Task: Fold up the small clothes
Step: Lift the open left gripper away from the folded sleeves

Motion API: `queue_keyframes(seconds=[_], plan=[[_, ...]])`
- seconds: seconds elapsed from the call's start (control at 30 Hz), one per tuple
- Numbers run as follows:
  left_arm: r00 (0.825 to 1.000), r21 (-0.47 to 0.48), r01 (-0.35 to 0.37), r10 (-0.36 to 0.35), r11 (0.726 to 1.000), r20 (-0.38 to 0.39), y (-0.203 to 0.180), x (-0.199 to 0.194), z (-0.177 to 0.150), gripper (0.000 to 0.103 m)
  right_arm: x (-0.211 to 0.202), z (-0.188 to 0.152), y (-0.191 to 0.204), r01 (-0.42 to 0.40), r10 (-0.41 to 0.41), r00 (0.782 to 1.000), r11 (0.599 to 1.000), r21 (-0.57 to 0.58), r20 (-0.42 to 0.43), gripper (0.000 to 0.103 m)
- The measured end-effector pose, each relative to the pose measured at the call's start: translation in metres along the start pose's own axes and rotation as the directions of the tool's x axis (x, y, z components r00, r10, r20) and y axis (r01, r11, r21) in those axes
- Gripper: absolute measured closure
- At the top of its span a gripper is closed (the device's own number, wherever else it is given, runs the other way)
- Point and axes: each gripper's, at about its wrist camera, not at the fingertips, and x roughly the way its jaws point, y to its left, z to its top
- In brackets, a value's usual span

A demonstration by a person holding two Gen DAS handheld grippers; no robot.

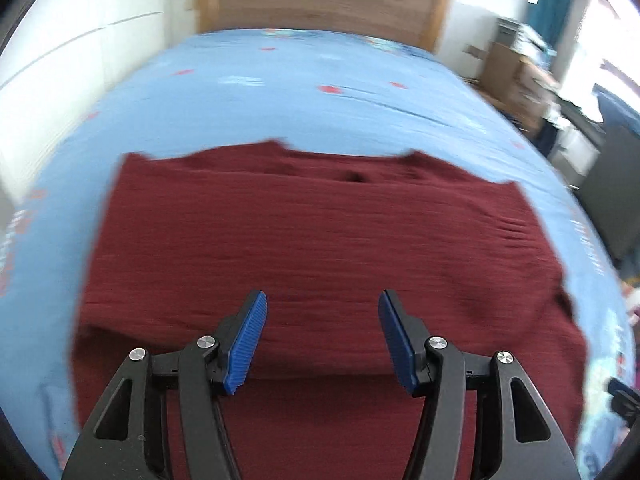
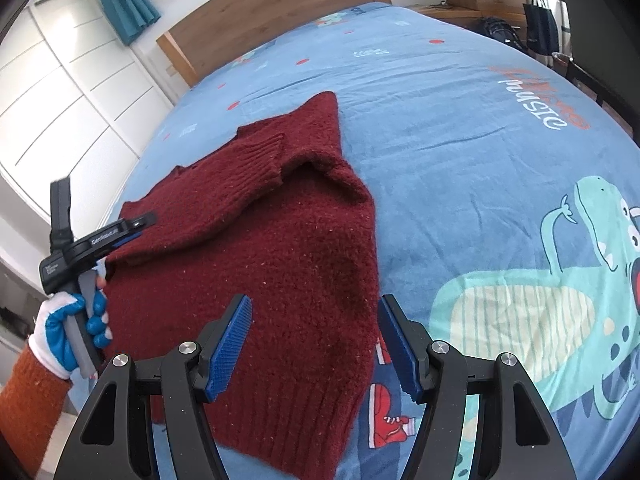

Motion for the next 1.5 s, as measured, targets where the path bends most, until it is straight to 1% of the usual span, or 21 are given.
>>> queue_keyframes(seconds=[0.07,0.13,0.23,0.27,0.33,0.37,0.43,0.47,0.5,0.53,0.63,0.7,0.87,1.0,1.1,1.2,1.3,1.37,1.5], plan=[[0.999,-0.044,-0.047,0.047,0.998,-0.007,0.018,0.008,-0.006,0.051,0.001,-0.001,0.002,-0.001,0.001,1.0,1.0,-0.003,-0.002,0.035],[0.998,-0.078,-0.065,0.062,0.995,-0.029,0.03,0.016,-0.013,0.05,0.003,-0.002,0.005,-0.001,0.0,1.0,1.0,-0.008,-0.008,0.035],[0.998,-0.05,-0.064,0.063,0.997,-0.026,0.027,0.015,-0.024,0.049,0.005,-0.003,0.009,0.001,-0.001,1.0,1.0,-0.015,-0.016,0.035],[0.998,-0.043,-0.053,0.052,0.998,-0.025,0.024,0.013,-0.025,0.049,0.004,-0.003,0.01,0.003,-0.004,1.0,1.0,-0.019,-0.016,0.035],[0.999,-0.056,-0.045,0.045,0.997,-0.002,0.025,0.006,-0.025,0.049,0.002,-0.002,0.012,0.008,-0.009,1.0,1.0,-0.027,-0.012,0.035],[0.998,-0.073,-0.057,0.058,0.996,0.009,0.026,0.003,-0.024,0.049,0.0,-0.001,0.013,0.012,-0.012,1.0,0.999,-0.031,-0.008,0.035],[0.992,-0.142,-0.12,0.123,0.982,0.009,0.034,0.002,-0.02,0.049,-0.003,0.0,0.013,0.017,-0.017,1.0,0.999,-0.034,-0.001,0.035],[0.988,-0.171,-0.156,0.156,0.973,-0.014,0.046,0.004,-0.018,0.049,-0.006,0.001,0.013,0.02,-0.02,1.0,0.999,-0.034,0.002,0.035],[0.985,-0.198,-0.174,0.167,0.965,-0.053,0.053,0.01,-0.02,0.048,-0.008,0.001,0.012,0.023,-0.023,1.0,0.999,-0.033,0.006,0.035],[0.988,-0.225,-0.147,0.132,0.963,-0.08,0.059,0.013,-0.022,0.046,-0.011,0.001,0.013,0.025,-0.025,1.0,0.999,-0.034,0.009,0.035],[0.994,-0.26,-0.084,0.062,0.962,-0.092,0.064,0.009,-0.025,0.046,-0.018,0.001,0.013,0.029,-0.028,0.999,0.999,-0.04,0.019,0.035],[0.994,-0.257,-0.075,0.052,0.964,-0.095,0.064,0.004,-0.028,0.046,-0.025,0.001,0.015,0.032,-0.03,0.999,0.999,-0.045,0.026,0.035],[0.996,-0.25,-0.078,0.063,0.965,-0.067,0.068,-0.026,-0.037,0.047,-0.044,-0.001,0.022,0.032,-0.029,0.999,0.998,-0.059,0.046,0.035],[0.994,-0.25,-0.11,0.102,0.962,-0.042,0.074,-0.057,-0.045,0.047,-0.062,-0.005,0.03,0.039,-0.034,0.997,0.996,-0.077,0.064,0.035],[0.991,-0.254,-0.134,0.134,0.958,-0.019,0.079,-0.082,-0.059,0.047,-0.077,-0.011,0.035,0.058,-0.052,0.996,0.995,-0.085,0.073,0.035],[0.989,-0.245,-0.144,0.145,0.959,-0.017,0.083,-0.105,-0.074,0.047,-0.089,-0.018,0.038,0.072,-0.065,0.995,0.994,-0.082,0.076,0.035],[0.989,-0.234,-0.149,0.15,0.961,-0.014,0.087,-0.13,-0.093,0.047,-0.101,-0.027,0.041,0.077,-0.069,0.994,0.994,-0.084,0.086,0.035],[0.984,-0.223,-0.175,0.177,0.959,-0.012,0.087,-0.147,-0.105,0.046,-0.111,-0.033,0.043,0.08,-0.072,0.993,0.993,-0.084,0.095,0.035],[0.982,-0.238,-0.186,0.19,0.953,-0.006,0.088,-0.172,-0.125,0.044,-0.128,-0.048,0.048,0.071,-0.063,0.993,0.994,-0.081,0.099,0.035]])
